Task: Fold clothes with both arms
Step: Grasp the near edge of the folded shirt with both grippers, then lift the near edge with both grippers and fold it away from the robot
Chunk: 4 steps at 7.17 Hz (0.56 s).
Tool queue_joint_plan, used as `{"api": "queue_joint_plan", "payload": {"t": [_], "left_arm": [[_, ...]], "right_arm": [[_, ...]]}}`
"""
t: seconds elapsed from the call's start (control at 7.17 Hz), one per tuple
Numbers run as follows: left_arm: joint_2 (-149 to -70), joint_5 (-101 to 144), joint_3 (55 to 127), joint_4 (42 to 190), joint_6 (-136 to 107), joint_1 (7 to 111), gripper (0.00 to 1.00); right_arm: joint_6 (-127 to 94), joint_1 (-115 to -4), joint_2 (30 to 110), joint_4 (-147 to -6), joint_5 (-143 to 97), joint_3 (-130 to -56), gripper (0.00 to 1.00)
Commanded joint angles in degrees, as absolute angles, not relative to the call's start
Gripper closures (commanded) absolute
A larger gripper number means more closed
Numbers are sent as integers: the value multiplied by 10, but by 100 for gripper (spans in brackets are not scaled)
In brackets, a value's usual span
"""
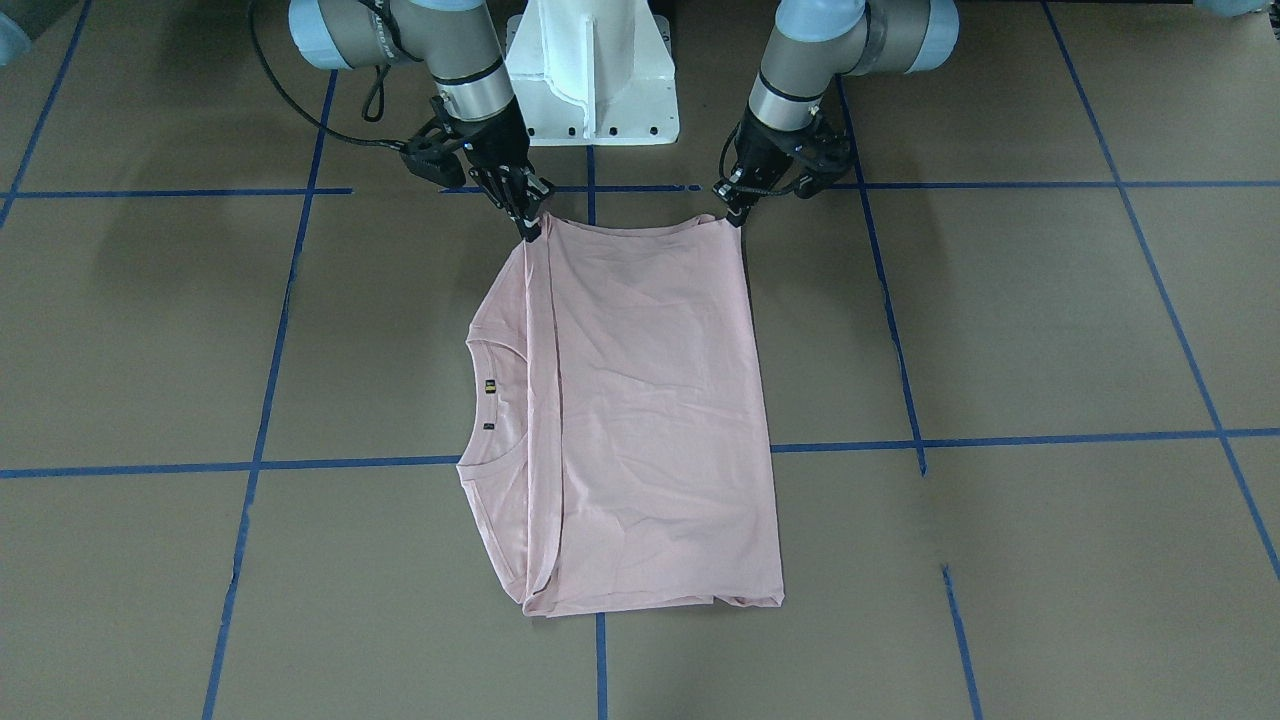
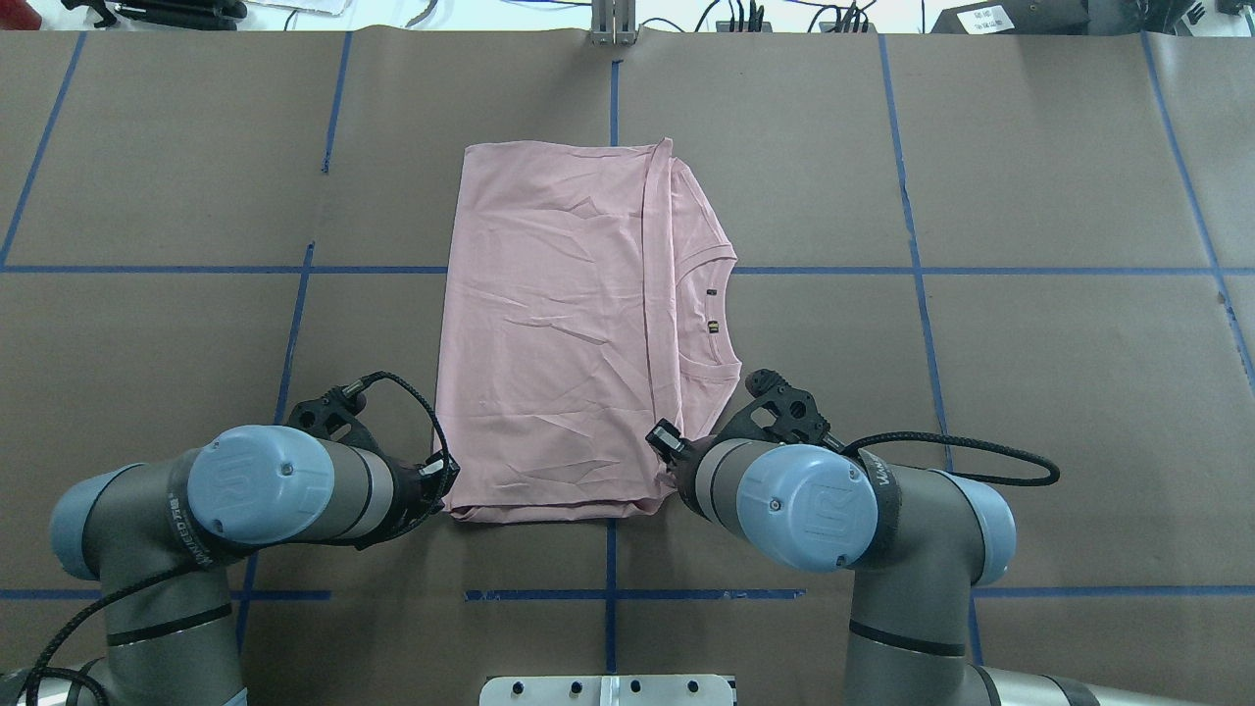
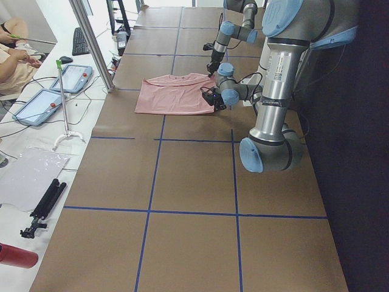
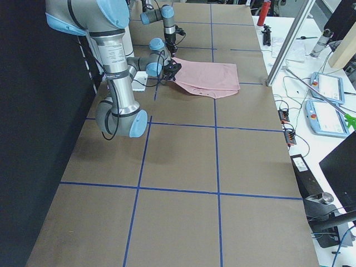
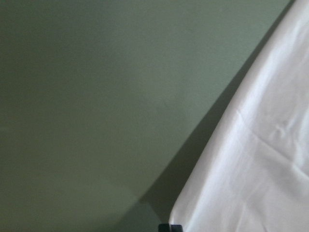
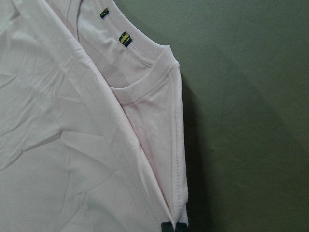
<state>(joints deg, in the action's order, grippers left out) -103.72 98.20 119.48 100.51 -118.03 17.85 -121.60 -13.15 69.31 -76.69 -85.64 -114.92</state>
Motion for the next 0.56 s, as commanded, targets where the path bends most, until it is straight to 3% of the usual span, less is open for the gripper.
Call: {"api": "queue_joint_plan", "payload": {"t": [0.0, 0.14, 0.42], "left_arm": [[-1033, 983, 1314, 922, -1242, 137, 100], [-1049, 983, 1343, 888, -1243, 139, 100], [-1150, 977, 1244, 884, -1212, 217, 100]], "right_arm": [[-1222, -89, 778, -767, -857, -1277, 100], [-1221, -97, 783, -767, -857, -1289, 100], [-1210, -213, 723, -768, -946, -1234, 100]]}}
